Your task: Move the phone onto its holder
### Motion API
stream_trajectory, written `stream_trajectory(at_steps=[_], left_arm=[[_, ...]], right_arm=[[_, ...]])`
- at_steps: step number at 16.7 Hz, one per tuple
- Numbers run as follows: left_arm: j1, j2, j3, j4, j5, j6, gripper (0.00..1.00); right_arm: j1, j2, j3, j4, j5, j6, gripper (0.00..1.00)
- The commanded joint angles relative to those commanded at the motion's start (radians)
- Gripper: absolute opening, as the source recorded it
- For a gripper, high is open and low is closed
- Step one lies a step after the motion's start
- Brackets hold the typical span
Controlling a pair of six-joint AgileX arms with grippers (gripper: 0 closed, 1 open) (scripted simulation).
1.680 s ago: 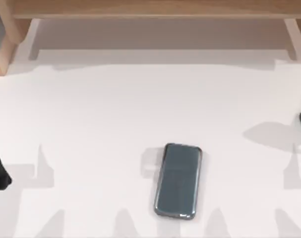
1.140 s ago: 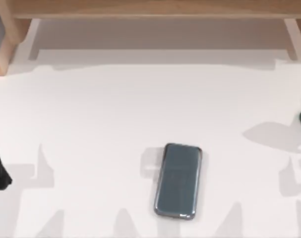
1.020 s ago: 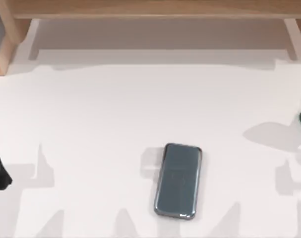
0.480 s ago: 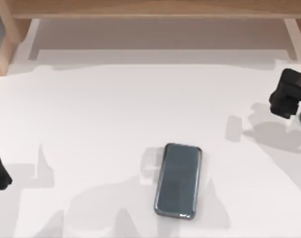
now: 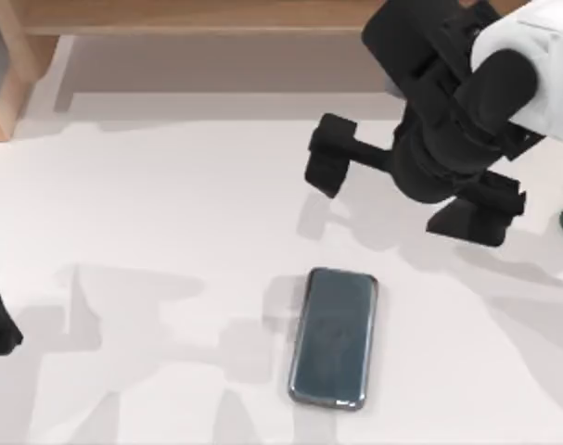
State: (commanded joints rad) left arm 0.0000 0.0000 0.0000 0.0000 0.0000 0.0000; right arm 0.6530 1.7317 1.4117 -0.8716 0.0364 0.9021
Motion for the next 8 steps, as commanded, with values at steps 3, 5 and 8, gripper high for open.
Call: stream_trajectory(at_steps=[3,5,8], left_arm=[[0.000,0.000,0.000,0.000,0.000,0.000,1.00],[0.000,0.000,0.000,0.000,0.000,0.000,1.00],[0.000,0.000,0.000,0.000,0.000,0.000,1.00]], right_arm=[[0.079,0.190,0.105,-0.113,-0.006,0.055,1.00],[0.115,0.272,0.142,-0.171,-0.010,0.075,1.00],[0.135,0.313,0.158,-0.205,-0.013,0.084,1.00]])
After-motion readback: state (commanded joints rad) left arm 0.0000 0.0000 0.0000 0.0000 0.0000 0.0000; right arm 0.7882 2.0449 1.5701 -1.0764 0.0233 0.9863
